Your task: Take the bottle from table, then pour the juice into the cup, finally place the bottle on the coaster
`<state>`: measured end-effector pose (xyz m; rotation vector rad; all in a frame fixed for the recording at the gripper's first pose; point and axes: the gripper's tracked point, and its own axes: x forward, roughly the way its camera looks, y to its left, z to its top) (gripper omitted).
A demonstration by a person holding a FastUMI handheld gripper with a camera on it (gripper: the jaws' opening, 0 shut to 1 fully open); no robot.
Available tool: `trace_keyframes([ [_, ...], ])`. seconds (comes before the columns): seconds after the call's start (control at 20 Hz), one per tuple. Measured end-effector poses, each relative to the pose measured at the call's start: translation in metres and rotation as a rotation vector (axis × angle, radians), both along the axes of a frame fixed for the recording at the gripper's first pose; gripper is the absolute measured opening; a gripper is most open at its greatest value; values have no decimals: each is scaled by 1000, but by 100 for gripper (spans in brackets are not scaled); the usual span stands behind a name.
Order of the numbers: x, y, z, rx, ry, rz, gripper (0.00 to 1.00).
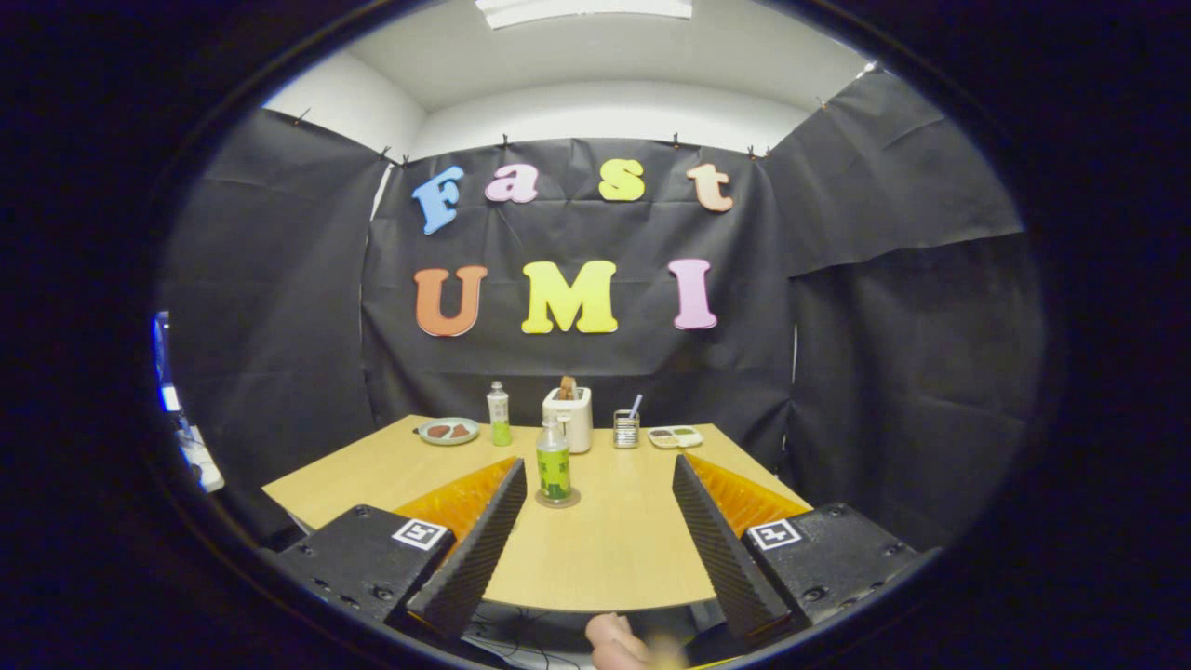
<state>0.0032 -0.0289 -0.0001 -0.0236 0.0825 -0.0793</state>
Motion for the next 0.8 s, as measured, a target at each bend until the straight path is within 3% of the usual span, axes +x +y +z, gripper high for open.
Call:
trace_keyframes([
  [0.15, -5, -6, -2, -29, 6, -15, 100],
  [0.35, -9, -11, 2, 44, -14, 7, 100],
  [0.55, -22, -28, 3, 53, -43, -25, 100],
  [0.8, -32, -22, 7, 36, -78, 1, 100],
])
